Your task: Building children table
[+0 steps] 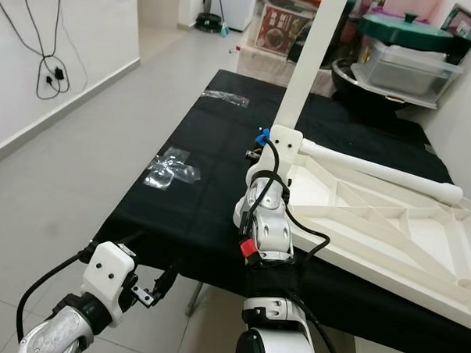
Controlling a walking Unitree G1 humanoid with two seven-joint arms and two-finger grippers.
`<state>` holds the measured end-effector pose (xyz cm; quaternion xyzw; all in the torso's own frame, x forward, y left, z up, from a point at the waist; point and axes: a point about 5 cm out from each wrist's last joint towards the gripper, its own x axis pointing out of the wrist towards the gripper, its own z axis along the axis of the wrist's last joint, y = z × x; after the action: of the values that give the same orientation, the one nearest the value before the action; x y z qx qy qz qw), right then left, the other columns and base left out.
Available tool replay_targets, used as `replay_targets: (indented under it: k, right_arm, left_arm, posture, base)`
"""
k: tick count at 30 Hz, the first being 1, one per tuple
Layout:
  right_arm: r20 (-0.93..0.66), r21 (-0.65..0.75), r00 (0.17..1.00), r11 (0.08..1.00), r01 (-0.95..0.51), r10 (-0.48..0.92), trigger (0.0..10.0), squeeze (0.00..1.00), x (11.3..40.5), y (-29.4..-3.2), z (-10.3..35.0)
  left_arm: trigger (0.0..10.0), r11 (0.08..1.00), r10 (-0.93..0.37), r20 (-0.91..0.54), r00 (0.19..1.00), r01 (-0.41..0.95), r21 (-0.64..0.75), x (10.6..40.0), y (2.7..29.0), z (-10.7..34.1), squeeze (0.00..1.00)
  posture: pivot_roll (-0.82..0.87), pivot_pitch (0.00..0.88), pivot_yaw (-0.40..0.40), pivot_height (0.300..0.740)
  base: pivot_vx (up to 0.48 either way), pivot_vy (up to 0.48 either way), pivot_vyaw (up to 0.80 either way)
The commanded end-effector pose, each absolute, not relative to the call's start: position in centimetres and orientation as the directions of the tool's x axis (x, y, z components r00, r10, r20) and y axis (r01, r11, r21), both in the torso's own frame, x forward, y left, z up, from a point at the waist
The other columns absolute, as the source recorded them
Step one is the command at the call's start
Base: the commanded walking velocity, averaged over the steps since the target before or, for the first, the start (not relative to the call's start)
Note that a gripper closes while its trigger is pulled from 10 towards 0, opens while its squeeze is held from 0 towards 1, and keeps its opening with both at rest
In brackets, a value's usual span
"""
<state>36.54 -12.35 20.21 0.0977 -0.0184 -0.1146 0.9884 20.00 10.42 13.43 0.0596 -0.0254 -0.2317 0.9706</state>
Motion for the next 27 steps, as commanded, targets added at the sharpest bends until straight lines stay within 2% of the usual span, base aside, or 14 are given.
replay_targets:
  k: [1,2,6,7,8,12,13,16,19,21,23,25,26,27]
  right_arm:
    - [-0.082,0.297,0.979,0.934,0.2,-0.184,10.0,0.0,35.8,-9.9,18.0]
    - [-0.039,0.308,0.987,0.938,0.159,-0.154,10.0,1.0,35.8,-9.6,18.4]
    - [0.078,0.285,0.992,0.955,0.075,-0.101,10.0,1.0,36.1,-9.9,19.3]
    - [0.106,0.288,0.992,0.957,0.034,-0.068,10.0,0.0,36.4,-10.4,19.5]
    - [0.167,0.278,0.982,0.951,-0.134,0.089,10.0,0.0,36.9,-10.9,20.1]
    - [0.19,0.265,0.962,0.933,-0.243,0.196,10.0,0.0,37.2,-11.3,20.3]
    - [0.205,0.268,0.919,0.884,-0.383,0.336,10.0,0.0,37.3,-12.0,20.6]
    - [0.21,0.272,0.898,0.859,-0.433,0.386,10.0,0.0,37.3,-12.3,20.8]
    - [0.188,0.277,0.724,0.671,-0.688,0.664,10.0,0.0,36.9,-12.0,20.9]
    - [0.188,0.277,0.724,0.671,-0.688,0.664,10.0,0.0,36.9,-12.0,20.9]
    - [0.147,0.207,0.537,0.505,-0.838,0.83,10.0,0.0,36.2,-11.0,21.1]
    - [0.147,0.207,0.537,0.505,-0.838,0.83,10.0,0.0,36.2,-11.0,21.1]
    - [0.121,0.172,0.448,0.426,-0.888,0.886,10.0,0.0,35.9,-10.6,21.1]
    - [0.121,0.172,0.448,0.426,-0.888,0.886,10.0,0.0,35.9,-10.6,21.1]
  left_arm:
    - [10.0,0.881,-0.46,0.003,0.888,0.457,0.125,20.0,10.3,13.0,0.0]
    - [10.0,0.881,-0.46,0.003,0.888,0.457,0.124,20.0,10.3,13.0,0.0]
    - [10.0,0.881,-0.461,0.002,0.887,0.457,0.121,20.0,10.3,13.0,0.0]
    - [10.0,0.881,-0.461,0.003,0.887,0.457,0.12,20.0,10.3,13.0,0.0]
    - [10.0,0.881,-0.462,0.003,0.887,0.458,0.12,20.0,10.2,13.0,0.0]
    - [10.0,0.881,-0.461,0.003,0.887,0.458,0.12,20.0,10.2,13.0,0.0]
    - [10.0,0.881,-0.462,0.003,0.887,0.458,0.119,20.0,10.2,13.0,0.0]
    - [10.0,0.881,-0.462,0.004,0.887,0.458,0.118,20.0,10.2,13.0,0.0]
    - [10.0,0.881,-0.462,0.004,0.887,0.459,0.119,20.0,10.2,13.0,0.0]
    - [10.0,0.881,-0.462,0.004,0.887,0.459,0.119,20.0,10.2,13.0,0.0]
    - [10.0,0.88,-0.463,0.003,0.886,0.459,0.122,20.0,10.3,13.0,0.0]
    - [10.0,0.88,-0.463,0.003,0.886,0.459,0.122,20.0,10.3,13.0,0.0]
    - [10.0,0.88,-0.463,0.003,0.886,0.459,0.123,20.0,10.3,13.0,0.0]
    - [10.0,0.88,-0.463,0.003,0.886,0.459,0.123,20.0,10.3,13.0,0.0]
  posture:
    - [0.13,0.056,-0.134,0.74]
    - [0.13,0.054,-0.135,0.74]
    - [0.12,0.055,-0.131,0.74]
    - [0.12,0.055,-0.134,0.74]
    - [0.12,0.054,-0.133,0.74]
    - [0.12,0.053,-0.133,0.74]
    - [0.12,0.054,-0.133,0.74]
    - [0.12,0.054,-0.133,0.74]
    - [0.12,0.054,-0.134,0.74]
    - [0.12,0.054,-0.134,0.74]
    - [0.13,0.056,-0.132,0.74]
    - [0.13,0.056,-0.132,0.74]
    - [0.13,0.058,-0.132,0.74]
    - [0.13,0.058,-0.132,0.74]
  base:
    - [0.0,0.0,0.0]
    - [0.0,0.0,0.0]
    - [0.0,0.0,0.0]
    - [0.0,0.0,0.0]
    - [0.0,0.0,0.0]
    - [0.0,0.0,0.0]
    - [0.0,0.0,0.0]
    - [0.0,0.0,0.0]
    - [0.0,0.0,0.0]
    - [0.0,0.0,0.0]
    - [0.0,0.0,0.0]
    - [0.0,0.0,0.0]
    - [0.0,0.0,0.0]
    - [0.0,0.0,0.0]
